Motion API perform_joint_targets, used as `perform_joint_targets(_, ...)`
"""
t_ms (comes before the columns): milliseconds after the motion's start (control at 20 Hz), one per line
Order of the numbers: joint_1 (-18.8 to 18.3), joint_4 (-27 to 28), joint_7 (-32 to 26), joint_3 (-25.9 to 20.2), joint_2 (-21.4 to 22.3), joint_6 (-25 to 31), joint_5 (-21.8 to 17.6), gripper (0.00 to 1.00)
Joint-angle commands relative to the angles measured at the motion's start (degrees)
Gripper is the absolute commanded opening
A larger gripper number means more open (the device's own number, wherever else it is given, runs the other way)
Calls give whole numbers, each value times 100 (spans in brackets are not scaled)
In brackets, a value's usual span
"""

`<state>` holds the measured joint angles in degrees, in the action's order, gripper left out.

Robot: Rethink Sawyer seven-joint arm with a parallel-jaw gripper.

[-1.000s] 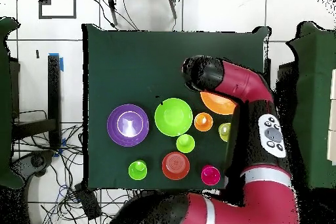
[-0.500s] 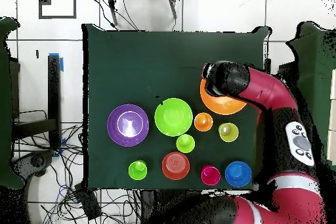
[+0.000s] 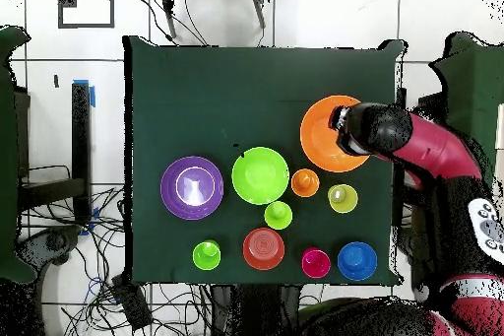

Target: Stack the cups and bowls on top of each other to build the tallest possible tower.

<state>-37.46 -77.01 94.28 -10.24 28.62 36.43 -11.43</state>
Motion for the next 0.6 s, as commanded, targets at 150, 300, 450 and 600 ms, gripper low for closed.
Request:
perform_joint_targets(150, -274, 110, -2136, -1058, -389, 638, -806, 100)
perform_joint_targets(300, -391, 136, -2197, -1201, -457, 633, -933, 100)
perform_joint_targets(450, -509, 189, -2296, -1337, -561, 609, -1062, 100)
perform_joint_targets(600, -608, 276, -2382, -1442, -660, 625, -1172, 100)
